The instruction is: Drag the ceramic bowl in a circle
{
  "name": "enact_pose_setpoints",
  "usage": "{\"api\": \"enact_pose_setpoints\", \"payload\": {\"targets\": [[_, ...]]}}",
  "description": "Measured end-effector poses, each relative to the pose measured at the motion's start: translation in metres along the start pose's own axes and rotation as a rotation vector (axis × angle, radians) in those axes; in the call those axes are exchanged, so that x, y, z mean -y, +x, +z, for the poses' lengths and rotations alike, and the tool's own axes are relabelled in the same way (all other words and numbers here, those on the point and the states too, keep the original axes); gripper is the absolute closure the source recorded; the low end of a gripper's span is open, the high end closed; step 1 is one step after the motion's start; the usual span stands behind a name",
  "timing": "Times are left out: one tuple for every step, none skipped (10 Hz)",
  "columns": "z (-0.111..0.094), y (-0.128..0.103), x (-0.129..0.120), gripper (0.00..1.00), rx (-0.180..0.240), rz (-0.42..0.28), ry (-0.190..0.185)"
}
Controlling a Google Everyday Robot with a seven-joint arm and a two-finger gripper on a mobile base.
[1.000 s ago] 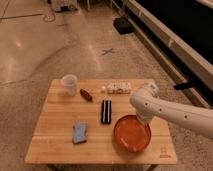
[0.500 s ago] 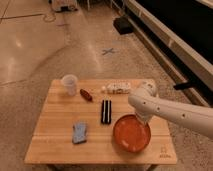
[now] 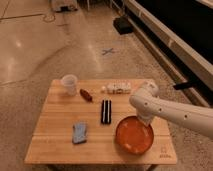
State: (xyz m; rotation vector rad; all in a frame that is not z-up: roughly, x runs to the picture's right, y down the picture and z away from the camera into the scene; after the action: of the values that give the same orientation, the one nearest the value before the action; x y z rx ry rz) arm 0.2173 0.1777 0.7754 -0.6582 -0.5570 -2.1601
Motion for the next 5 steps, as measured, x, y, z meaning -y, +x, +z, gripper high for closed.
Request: {"api": "enact_pose_setpoints", "payload": {"targets": [[-0.002, 0.003, 0.002, 0.62, 0.001, -0.008, -0.004], [-0.002, 0.004, -0.003, 0.62, 0.003, -0.011, -0.008], [-0.001, 0.006, -0.011, 0.62, 0.009, -0.020, -0.012], [-0.002, 0.008, -0.009, 0.60, 0.013, -0.031, -0.015], [-0.003, 0.006, -0.004, 0.53, 0.018, -0.045, -0.016]]}}
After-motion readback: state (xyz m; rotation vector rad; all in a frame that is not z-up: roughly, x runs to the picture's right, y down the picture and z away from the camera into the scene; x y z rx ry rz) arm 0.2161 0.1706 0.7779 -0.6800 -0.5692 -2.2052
